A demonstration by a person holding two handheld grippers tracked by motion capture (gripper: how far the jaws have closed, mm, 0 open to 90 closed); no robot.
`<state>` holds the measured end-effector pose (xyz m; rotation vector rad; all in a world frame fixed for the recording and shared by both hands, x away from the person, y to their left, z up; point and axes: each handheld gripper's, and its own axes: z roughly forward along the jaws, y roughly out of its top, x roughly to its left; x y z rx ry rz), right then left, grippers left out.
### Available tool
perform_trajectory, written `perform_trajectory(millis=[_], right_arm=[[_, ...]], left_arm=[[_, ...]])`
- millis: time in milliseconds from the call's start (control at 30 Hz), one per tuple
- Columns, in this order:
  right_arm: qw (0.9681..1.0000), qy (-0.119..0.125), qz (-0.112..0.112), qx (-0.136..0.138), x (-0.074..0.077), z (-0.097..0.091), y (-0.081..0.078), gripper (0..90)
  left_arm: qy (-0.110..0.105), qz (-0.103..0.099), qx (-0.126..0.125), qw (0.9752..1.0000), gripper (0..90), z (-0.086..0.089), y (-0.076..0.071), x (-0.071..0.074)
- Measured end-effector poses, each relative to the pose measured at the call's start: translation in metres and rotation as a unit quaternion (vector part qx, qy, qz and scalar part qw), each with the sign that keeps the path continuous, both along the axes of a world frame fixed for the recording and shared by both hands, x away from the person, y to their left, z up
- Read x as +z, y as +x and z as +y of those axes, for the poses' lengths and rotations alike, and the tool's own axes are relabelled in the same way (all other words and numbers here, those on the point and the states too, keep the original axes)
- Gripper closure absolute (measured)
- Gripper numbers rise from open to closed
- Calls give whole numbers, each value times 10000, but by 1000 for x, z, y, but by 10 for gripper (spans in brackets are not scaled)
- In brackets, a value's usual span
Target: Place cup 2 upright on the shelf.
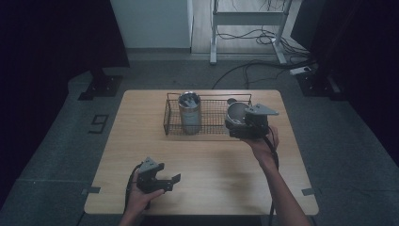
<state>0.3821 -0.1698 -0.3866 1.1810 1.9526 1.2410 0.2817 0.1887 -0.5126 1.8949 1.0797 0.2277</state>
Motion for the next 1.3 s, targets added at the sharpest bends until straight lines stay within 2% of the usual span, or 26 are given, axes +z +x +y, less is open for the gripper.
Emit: perform_trajectory(millis=[433, 933, 1300], right_arm=[[10000, -6, 40, -37, 1, -3, 17, 77], [9997, 10, 217, -118, -5, -8, 38, 77], [9995, -63, 284, -156, -8, -4, 53, 77]], left_arm=[[48, 63, -15, 10000, 108, -1, 1, -2], [68, 87, -37, 9999, 108, -1, 2, -4], [51, 96, -27, 9999, 108, 0, 2, -4]])
